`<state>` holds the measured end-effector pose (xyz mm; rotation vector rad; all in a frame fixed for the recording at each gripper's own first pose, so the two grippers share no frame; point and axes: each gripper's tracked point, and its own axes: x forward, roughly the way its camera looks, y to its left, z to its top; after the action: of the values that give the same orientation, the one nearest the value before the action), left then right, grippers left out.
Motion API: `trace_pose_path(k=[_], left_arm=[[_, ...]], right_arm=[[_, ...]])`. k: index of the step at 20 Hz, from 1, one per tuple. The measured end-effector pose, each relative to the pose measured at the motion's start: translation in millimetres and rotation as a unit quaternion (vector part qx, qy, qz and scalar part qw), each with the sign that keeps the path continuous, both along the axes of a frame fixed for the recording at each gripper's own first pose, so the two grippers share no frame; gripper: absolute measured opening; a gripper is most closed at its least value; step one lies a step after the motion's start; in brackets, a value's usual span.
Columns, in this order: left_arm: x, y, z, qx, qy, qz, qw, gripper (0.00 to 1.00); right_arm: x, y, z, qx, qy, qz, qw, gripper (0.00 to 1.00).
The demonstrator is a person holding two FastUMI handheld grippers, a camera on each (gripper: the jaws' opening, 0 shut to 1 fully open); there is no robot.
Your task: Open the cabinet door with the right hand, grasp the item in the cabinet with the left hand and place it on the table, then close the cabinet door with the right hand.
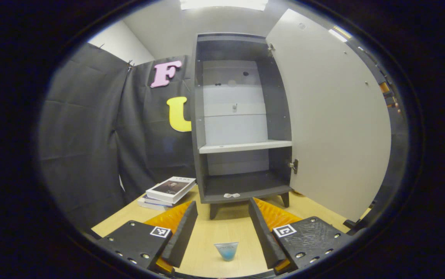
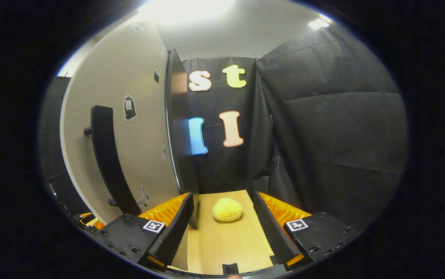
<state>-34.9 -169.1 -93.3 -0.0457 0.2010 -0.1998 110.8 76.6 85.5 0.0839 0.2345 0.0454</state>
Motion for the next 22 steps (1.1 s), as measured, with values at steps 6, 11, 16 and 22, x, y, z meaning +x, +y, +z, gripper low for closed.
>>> trace_pose_path(k=[6,11,16,22], left_arm=[[9.4,44.7,40.1,-0.016,-0.026,-0.002,1.0,0.8],[14.6,87.9,42.6,-0.01,-0.037,0.003,0.999,0.8],[21.9,119.3,34.7,-0.022,-0.03,0.006,0.999,0.8],[28.3,154.1,29.9,-0.019,-0.032,0.006,0.999,0.8]], right_arm=[[-7.5,6.2,15.5,-0.016,-0.022,-0.026,0.999,0.92],[-8.8,1.2,21.1,-0.048,-0.029,-0.067,0.996,0.96],[-13.3,13.8,21.2,-0.047,-0.023,-0.074,0.996,0.96],[-22.5,40.1,22.0,-0.044,-0.023,-0.056,0.997,0.92]])
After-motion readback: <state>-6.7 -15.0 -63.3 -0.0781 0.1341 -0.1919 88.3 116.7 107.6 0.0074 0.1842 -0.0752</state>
